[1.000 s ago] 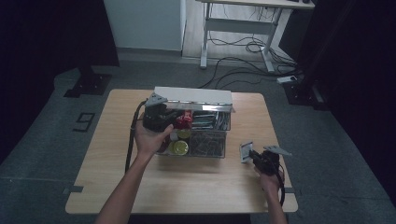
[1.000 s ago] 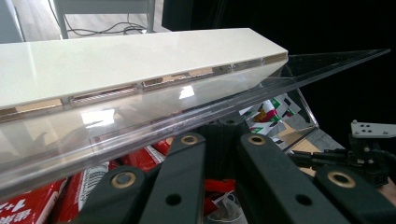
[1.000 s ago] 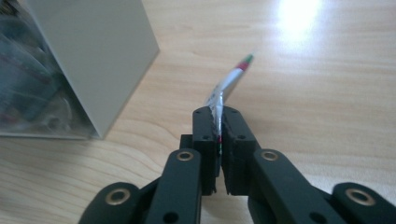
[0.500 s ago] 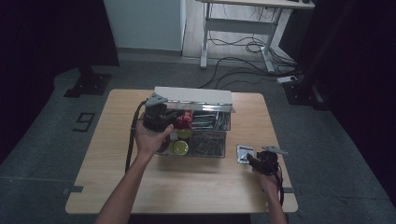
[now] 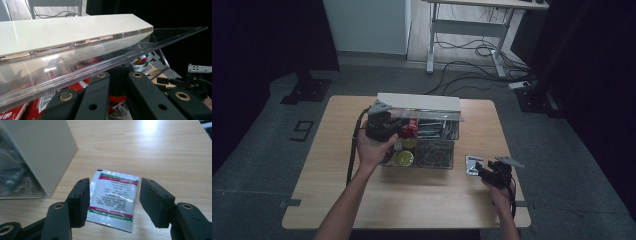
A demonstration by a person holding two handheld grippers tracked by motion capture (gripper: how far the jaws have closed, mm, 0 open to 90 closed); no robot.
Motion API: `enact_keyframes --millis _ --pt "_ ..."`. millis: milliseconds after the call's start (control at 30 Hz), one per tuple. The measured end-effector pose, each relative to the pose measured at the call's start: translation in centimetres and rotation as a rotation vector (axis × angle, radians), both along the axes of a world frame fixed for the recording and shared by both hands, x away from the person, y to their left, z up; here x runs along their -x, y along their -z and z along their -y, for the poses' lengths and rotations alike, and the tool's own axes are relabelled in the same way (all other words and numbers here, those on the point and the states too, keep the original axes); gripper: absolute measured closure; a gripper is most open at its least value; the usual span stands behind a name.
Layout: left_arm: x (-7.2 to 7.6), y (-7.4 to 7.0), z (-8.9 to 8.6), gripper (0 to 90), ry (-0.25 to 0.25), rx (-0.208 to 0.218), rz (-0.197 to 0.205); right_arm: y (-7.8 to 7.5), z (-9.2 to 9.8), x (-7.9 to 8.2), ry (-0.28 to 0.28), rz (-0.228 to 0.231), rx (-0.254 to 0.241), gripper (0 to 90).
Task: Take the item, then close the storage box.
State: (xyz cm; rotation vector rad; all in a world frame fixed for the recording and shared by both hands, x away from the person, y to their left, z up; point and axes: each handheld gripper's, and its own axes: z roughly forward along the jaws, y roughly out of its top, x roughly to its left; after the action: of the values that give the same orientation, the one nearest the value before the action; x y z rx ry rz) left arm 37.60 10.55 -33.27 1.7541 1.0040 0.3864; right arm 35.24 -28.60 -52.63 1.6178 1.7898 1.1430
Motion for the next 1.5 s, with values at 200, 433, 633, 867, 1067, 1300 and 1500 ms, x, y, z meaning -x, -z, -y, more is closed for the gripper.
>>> enact_keyframes --millis 200,433,633,867,1067,1300,1500 --pt "0.3 -0.1 -0.1 90.0 0.001 0.003 0.005 -0.4 -0.5 0.3 -0.020 0.011 0.002 41.6" --pt "0.5 0.0 -0.5 90.0 -0.004 0.011 0.007 -0.3 -0.4 0.4 -0.023 0.002 -0.004 42.0" --pt "0.9 0.2 -0.8 90.0 -0.005 0.011 0.004 -0.2 -0.4 0.4 -0.027 -0.005 -0.002 42.3" --pt "1.5 0.6 -1.0 90.0 0.006 0.015 0.004 0.0 -0.4 0.4 -0.023 -0.016 -0.003 43.4" --pt "1.9 0.8 -1.0 90.0 0.012 0.008 0.002 0.1 -0.4 0.3 -0.021 -0.015 -0.002 43.8" --pt "2.4 1.3 -0.9 90.0 0.024 0.017 -0.002 0.1 -0.3 0.4 -0.026 -0.015 0.001 44.5" --pt "2.7 1.4 -0.8 90.0 0.034 0.015 -0.005 0.1 -0.2 0.3 -0.023 -0.016 -0.002 44.6"
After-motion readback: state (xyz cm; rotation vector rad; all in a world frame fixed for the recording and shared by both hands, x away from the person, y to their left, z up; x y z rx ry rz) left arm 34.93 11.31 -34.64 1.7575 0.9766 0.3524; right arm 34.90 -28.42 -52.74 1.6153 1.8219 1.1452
